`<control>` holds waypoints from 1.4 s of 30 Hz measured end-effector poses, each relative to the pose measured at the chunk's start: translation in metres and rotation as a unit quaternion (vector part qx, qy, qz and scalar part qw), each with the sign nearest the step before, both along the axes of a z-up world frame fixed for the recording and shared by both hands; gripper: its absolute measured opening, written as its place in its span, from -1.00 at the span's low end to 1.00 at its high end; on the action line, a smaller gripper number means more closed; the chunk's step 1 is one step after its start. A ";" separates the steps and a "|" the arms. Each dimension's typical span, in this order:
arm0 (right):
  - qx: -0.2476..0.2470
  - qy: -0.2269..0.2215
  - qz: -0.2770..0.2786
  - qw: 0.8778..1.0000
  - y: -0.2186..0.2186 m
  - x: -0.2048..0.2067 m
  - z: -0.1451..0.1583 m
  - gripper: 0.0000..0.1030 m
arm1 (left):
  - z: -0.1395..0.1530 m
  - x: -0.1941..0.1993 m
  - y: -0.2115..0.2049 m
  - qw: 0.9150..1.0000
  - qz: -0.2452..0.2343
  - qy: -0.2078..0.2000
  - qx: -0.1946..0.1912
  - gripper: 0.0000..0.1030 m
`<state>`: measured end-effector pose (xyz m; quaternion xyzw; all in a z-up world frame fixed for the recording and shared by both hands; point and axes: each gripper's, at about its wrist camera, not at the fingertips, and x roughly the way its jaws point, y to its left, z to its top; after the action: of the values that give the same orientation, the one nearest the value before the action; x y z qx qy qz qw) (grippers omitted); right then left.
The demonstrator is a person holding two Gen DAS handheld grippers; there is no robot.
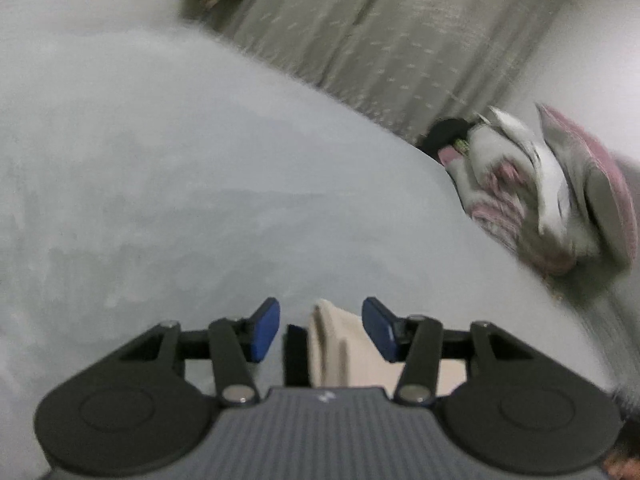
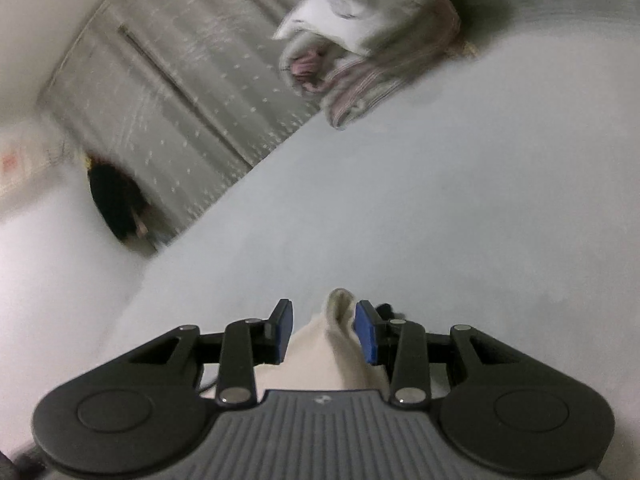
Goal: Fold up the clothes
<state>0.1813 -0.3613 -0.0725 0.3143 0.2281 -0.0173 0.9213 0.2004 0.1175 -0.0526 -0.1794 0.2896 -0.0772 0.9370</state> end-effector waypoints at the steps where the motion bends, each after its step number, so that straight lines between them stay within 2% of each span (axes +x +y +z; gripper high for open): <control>1: -0.027 -0.001 0.006 1.000 0.010 -0.001 0.004 -0.30 | 0.003 -0.005 -0.010 1.000 -0.012 -0.008 0.017 -0.10; 5: -0.098 0.008 0.038 0.994 0.046 -0.006 0.007 -0.31 | 0.008 -0.015 -0.049 0.997 -0.050 -0.021 0.059 -0.10; 8: -0.138 0.027 0.047 0.989 0.063 -0.011 -0.003 -0.31 | -0.006 -0.017 -0.061 0.996 -0.049 -0.012 0.072 -0.12; 10: -0.160 0.044 0.045 0.985 0.067 -0.012 -0.012 -0.43 | -0.019 -0.017 -0.059 0.994 -0.049 -0.008 0.093 -0.19; 11: -0.167 0.049 0.041 0.984 0.066 -0.014 -0.017 -0.59 | -0.026 -0.017 -0.058 0.993 -0.050 -0.006 0.104 -0.16; 12: -0.172 0.051 0.036 0.983 0.064 -0.014 -0.019 -0.76 | -0.029 -0.014 -0.056 0.993 -0.047 0.005 0.108 0.00; 13: -0.169 0.055 0.028 0.984 0.061 -0.015 -0.020 -0.81 | -0.032 -0.011 -0.052 0.993 -0.043 0.016 0.112 0.11; 16: -0.140 0.066 0.013 0.988 0.054 -0.019 -0.013 -0.81 | -0.026 -0.007 -0.042 0.995 -0.036 0.040 0.078 0.11; 18: -0.137 0.066 0.009 0.988 0.053 -0.024 -0.004 -0.60 | -0.019 -0.011 -0.041 0.996 -0.026 0.050 0.069 0.11; 21: -0.124 0.064 0.003 0.990 0.049 -0.028 0.008 -0.38 | -0.017 -0.020 -0.027 0.997 -0.016 0.073 0.032 0.10; 25: -0.083 0.067 -0.013 0.994 0.044 -0.043 0.018 -0.28 | -0.013 -0.033 -0.009 0.994 -0.003 0.105 -0.020 0.26; 29: -0.031 0.073 -0.033 0.996 0.037 -0.060 0.025 -0.16 | -0.010 -0.045 0.009 0.988 0.009 0.136 -0.071 0.39; 32: 0.019 0.081 -0.052 0.995 0.028 -0.073 0.026 0.01 | -0.008 -0.055 0.023 0.981 0.019 0.160 -0.109 0.44; 34: 0.051 0.088 -0.065 0.993 0.023 -0.081 0.025 0.03 | -0.006 -0.061 0.032 0.975 0.025 0.175 -0.135 0.47; 39: 0.122 0.107 -0.085 0.983 0.013 -0.095 0.008 0.05 | -0.025 -0.061 0.024 0.965 0.019 0.186 -0.182 0.43; 42: 0.185 0.135 -0.092 0.969 0.006 -0.099 -0.003 0.05 | -0.037 -0.061 0.019 0.959 0.015 0.192 -0.210 0.42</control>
<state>0.0823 -0.3555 -0.0757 0.4934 0.3197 -0.1017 0.8025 0.1394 0.1363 -0.0895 -0.3882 0.4383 -0.0869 0.8060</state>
